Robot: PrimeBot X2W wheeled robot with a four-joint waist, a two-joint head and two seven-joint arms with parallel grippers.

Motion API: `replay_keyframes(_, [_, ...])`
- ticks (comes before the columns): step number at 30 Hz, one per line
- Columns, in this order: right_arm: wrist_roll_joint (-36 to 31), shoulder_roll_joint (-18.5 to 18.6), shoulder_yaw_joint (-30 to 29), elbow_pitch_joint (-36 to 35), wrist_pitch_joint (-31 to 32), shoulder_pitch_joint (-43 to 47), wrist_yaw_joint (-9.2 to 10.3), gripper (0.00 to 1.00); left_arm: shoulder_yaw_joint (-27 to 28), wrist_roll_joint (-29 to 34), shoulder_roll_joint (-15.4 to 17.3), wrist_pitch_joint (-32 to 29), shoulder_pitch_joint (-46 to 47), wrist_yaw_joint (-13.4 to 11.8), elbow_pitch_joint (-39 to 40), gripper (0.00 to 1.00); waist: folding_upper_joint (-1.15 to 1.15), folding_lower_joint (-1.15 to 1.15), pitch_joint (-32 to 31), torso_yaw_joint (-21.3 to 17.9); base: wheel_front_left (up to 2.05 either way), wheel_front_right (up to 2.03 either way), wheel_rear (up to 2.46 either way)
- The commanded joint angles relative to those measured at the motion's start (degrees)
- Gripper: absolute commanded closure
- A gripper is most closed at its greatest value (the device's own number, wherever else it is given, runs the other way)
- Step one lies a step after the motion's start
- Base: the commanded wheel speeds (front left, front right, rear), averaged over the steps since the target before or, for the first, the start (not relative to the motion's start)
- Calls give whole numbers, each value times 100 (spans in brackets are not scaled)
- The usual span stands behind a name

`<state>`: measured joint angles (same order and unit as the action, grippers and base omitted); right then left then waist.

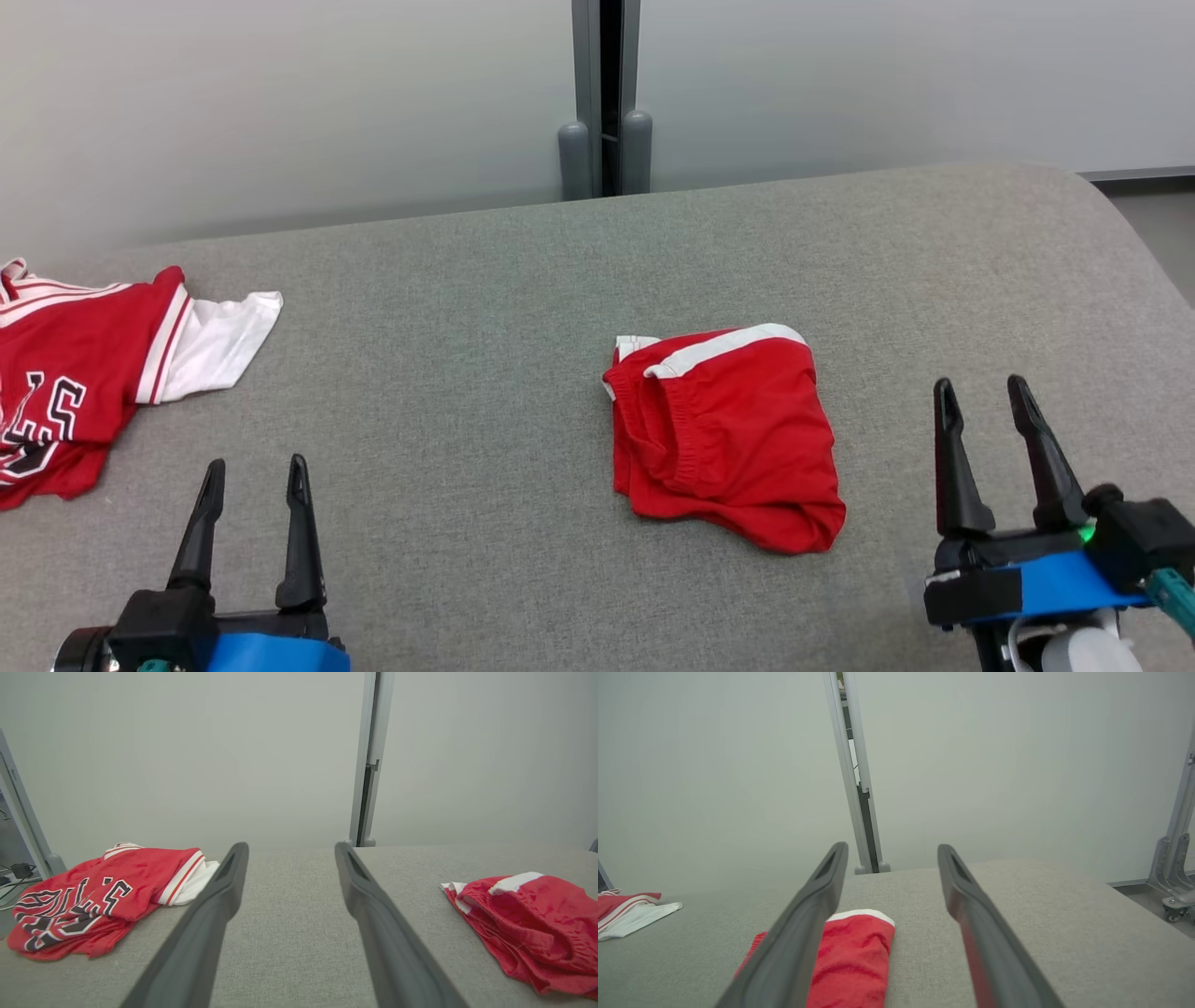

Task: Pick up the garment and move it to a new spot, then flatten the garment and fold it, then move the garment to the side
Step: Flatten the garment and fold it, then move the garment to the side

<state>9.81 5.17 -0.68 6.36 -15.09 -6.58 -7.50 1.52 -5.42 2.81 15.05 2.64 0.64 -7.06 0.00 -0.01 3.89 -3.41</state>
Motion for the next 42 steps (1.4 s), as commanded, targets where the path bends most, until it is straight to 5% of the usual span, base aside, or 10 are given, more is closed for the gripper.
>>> replay_keyframes(1, [-41, -34, -11, -36, -6, 117, 2, 0, 31, 28, 18, 16, -88, -13, 22, 0, 0, 1, -48, -8, 0, 0, 0])
replay_keyframes(23, [-245, -214, -33, 118, -7, 689, 2, 0, -4, 136, 18, 17, -343, 6, -115, 0, 0, 1, -265, 120, 0, 0, 0])
replay_keyframes(33, [-280, 25, 239, 411, 97, -424, 3, 0, 56, 166, 19, 16, -61, 74, -143, 0, 0, 1, 10, 105, 0, 0, 0])
replay_keyframes(42, [-502, 104, 247, 1419, 994, -1525, 3, 0, -102, 145, 19, 16, 268, 77, -120, 0, 0, 1, 404, 249, 0, 0, 0])
